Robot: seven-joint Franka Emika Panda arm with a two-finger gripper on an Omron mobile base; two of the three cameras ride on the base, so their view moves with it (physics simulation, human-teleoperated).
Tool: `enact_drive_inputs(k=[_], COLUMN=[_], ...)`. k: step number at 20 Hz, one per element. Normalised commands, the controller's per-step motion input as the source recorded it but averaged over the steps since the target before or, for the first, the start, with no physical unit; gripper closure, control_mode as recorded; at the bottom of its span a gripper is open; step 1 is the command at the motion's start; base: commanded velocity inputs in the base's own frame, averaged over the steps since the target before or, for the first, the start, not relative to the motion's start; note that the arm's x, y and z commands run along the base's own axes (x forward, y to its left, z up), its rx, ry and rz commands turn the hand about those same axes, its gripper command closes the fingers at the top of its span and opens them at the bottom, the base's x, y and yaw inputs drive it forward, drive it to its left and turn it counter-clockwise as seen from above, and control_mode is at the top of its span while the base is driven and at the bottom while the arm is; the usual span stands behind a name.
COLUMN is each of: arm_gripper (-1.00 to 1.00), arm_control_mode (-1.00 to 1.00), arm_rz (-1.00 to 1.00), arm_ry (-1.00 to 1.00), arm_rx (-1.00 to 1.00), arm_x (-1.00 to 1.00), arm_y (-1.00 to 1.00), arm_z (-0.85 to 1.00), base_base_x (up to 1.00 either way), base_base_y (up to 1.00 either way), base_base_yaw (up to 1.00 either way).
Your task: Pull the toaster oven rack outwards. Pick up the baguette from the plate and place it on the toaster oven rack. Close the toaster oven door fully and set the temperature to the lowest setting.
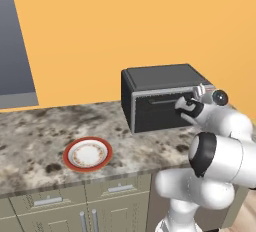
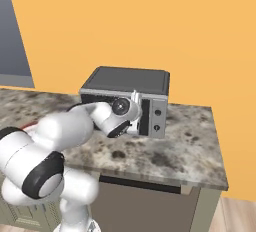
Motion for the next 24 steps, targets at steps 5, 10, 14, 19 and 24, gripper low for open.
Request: enact_drive_inputs(k=[5, 10, 14, 19, 24], arm_gripper=[-1.00, -1.00, -1.00, -1.00, -1.00], arm_control_mode=[-1.00, -1.00, -1.00, -1.00, -1.00], arm_rz=[0.00, 0.00, 0.00, 0.00, 0.01], arm_ry=[-0.16, -0.12, -0.03, 0.00, 0.05], arm_rx=[0.01, 0.01, 0.03, 0.00, 0.00], arm_x=[0.41, 0.21, -0.25, -0.60, -0.37], arm_y=[0.04, 0.00, -0.10, -0.22, -0.21], arm_z=[-0.28, -0.07, 0.00, 0.27, 0.78], base_base_x=[0.00, 0.00, 0.00, 0.00, 0.00], base_base_y=[0.00, 0.00, 0.00, 0.00, 0.00], base_base_yaw=[0.00, 0.00, 0.00, 0.00, 0.00])
